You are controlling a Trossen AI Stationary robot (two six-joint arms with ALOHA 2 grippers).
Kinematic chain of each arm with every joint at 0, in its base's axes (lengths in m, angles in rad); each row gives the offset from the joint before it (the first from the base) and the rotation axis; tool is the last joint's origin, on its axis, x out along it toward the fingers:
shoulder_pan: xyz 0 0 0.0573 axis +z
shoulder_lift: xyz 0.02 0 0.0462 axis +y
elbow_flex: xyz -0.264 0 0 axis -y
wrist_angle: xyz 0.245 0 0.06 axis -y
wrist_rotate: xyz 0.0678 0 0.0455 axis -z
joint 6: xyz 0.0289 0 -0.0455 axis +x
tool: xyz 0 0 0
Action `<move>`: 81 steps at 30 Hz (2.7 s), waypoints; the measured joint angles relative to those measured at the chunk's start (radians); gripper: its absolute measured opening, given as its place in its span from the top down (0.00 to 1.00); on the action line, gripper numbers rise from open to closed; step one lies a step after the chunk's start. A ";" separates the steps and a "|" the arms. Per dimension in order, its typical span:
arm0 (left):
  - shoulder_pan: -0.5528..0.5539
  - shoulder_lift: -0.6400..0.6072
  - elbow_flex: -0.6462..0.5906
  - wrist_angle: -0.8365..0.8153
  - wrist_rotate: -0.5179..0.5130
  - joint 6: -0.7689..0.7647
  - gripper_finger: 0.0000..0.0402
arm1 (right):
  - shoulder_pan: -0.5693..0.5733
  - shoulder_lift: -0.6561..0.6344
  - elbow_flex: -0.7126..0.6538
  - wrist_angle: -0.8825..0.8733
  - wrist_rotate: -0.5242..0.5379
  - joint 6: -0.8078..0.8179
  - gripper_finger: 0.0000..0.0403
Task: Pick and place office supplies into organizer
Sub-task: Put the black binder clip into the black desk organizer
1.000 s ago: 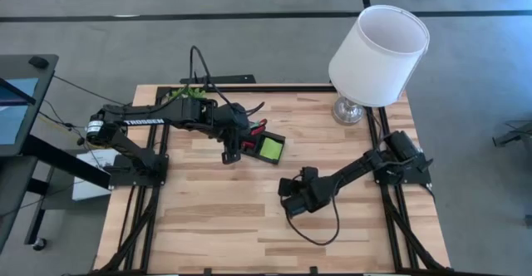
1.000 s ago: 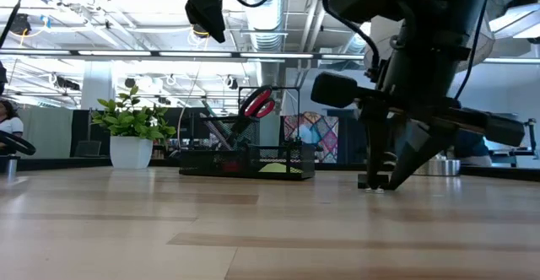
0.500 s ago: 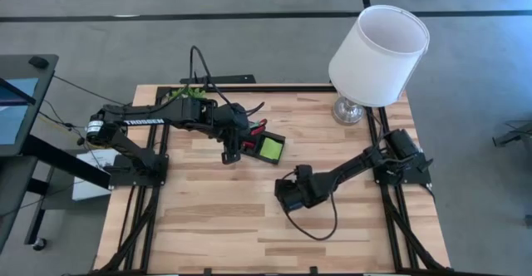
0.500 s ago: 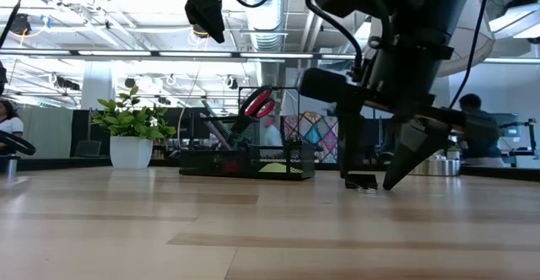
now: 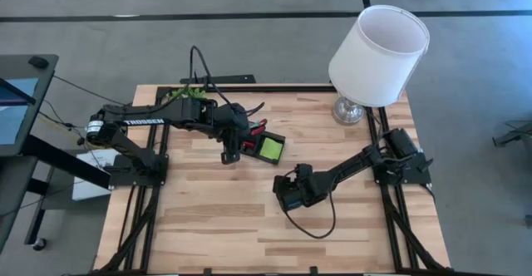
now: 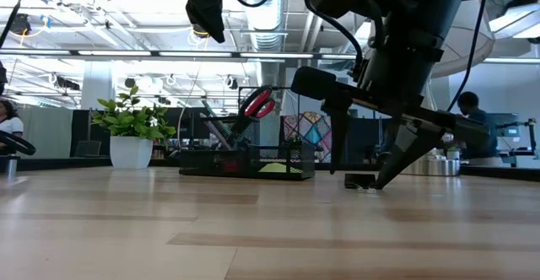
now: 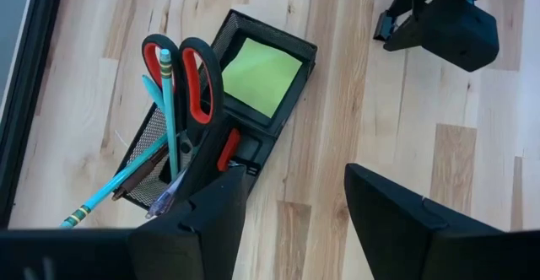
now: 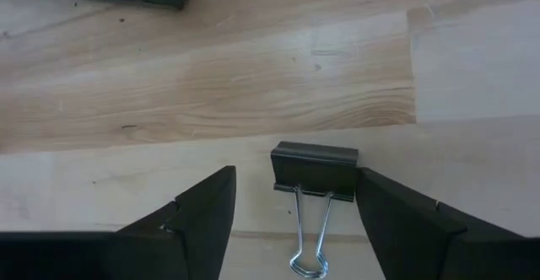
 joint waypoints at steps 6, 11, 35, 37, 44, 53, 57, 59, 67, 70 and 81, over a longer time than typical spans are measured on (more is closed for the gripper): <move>0.000 0.000 0.000 0.001 0.000 0.007 0.51 | -0.007 0.002 0.001 -0.029 0.000 0.020 0.46; 0.000 0.000 0.000 0.001 0.000 0.007 0.51 | -0.023 0.014 0.003 -0.062 -0.012 0.025 0.48; 0.000 0.000 0.000 0.004 -0.001 0.019 0.51 | -0.048 0.044 0.043 -0.118 -0.126 -0.073 0.65; 0.000 0.000 0.000 0.004 -0.001 0.019 0.51 | -0.051 0.043 0.043 -0.117 -0.135 -0.093 0.66; 0.000 0.000 0.000 0.004 -0.001 0.019 0.51 | -0.055 0.044 0.051 -0.124 -0.144 -0.101 0.63; 0.000 -0.010 -0.001 -0.022 -0.001 -0.002 0.51 | -0.054 0.056 0.134 -0.141 -0.104 -0.139 0.63; 0.000 -0.076 -0.001 -0.082 -0.002 -0.048 0.51 | -0.063 0.055 0.138 -0.128 -0.099 -0.160 0.63; 0.000 -0.135 -0.001 -0.103 -0.019 -0.064 0.51 | -0.065 0.054 0.139 -0.107 -0.086 -0.161 0.63; 0.003 -0.446 -0.001 -0.118 -0.245 -0.104 0.51 | -0.094 0.051 0.178 0.107 -0.018 -0.267 0.62; 0.003 -0.550 0.001 -0.105 -0.303 -0.144 0.51 | -0.129 0.051 0.217 0.135 0.027 -0.334 0.62; 0.004 -0.728 0.000 -0.101 -0.350 -0.173 0.51 | -0.329 0.050 0.351 0.238 0.090 -0.623 0.63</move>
